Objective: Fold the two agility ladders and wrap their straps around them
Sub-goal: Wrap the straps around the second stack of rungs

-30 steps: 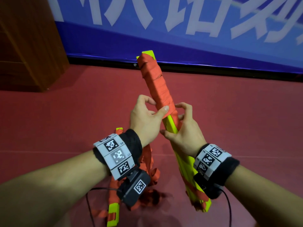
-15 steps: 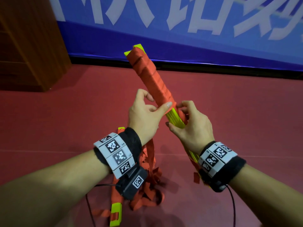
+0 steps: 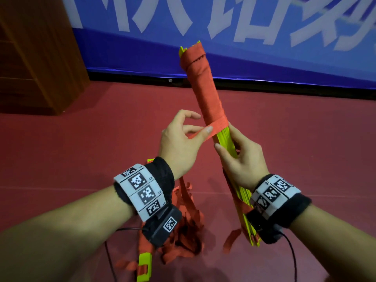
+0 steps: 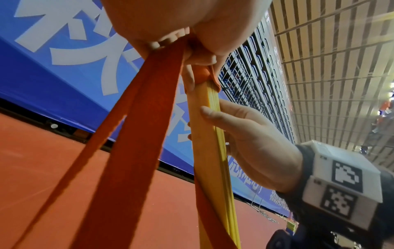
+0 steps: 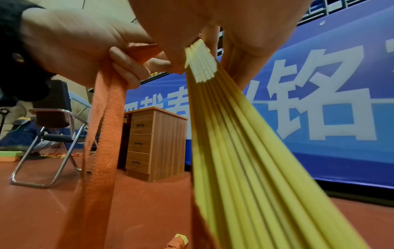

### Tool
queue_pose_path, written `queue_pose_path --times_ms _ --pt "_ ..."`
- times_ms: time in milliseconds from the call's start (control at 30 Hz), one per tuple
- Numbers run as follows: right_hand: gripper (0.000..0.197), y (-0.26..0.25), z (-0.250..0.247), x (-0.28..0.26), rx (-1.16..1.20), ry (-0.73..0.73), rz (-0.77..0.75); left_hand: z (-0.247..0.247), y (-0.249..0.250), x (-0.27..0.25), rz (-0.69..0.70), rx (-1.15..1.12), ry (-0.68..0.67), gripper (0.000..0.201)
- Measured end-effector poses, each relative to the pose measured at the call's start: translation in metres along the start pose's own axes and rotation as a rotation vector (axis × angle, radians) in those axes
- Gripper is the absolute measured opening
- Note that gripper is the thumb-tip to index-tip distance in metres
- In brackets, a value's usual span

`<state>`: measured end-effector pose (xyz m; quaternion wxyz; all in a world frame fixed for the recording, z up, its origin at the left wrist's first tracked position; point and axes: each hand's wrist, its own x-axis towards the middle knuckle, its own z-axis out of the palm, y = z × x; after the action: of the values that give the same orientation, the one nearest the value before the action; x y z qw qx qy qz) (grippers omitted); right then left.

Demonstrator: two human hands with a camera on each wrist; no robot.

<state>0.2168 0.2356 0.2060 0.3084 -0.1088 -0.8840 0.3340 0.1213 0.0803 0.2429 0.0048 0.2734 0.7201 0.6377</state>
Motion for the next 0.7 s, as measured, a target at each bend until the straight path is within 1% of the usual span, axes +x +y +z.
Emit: queue_pose_path --times_ms 133,167,300,400,500,567,700 --pt "0.061 0.001 0.005 0.002 0.305 -0.020 0.081 0.003 -0.002 0.005 0.004 0.005 0.015 0.026" --pt "0.060 0.001 0.005 0.003 0.350 -0.015 0.096 0.004 -0.003 0.006 0.003 0.011 0.023 0.025" --pt "0.055 -0.003 0.005 0.001 0.438 -0.018 0.127 0.003 -0.006 0.008 -0.041 0.027 0.020 0.026" --pt "0.051 -0.008 0.003 0.000 0.498 -0.036 0.118 0.002 -0.009 0.008 -0.068 0.031 0.007 0.029" --pt "0.052 -0.011 0.002 -0.001 0.576 -0.059 0.143 0.004 -0.010 0.007 -0.088 0.017 -0.004 0.028" --pt "0.055 -0.013 0.003 -0.001 0.620 -0.069 0.177 0.005 -0.011 0.008 -0.100 -0.016 -0.030 0.027" --pt "0.057 -0.020 0.005 -0.002 0.684 -0.083 0.215 0.000 -0.011 0.007 -0.104 -0.107 -0.174 0.029"
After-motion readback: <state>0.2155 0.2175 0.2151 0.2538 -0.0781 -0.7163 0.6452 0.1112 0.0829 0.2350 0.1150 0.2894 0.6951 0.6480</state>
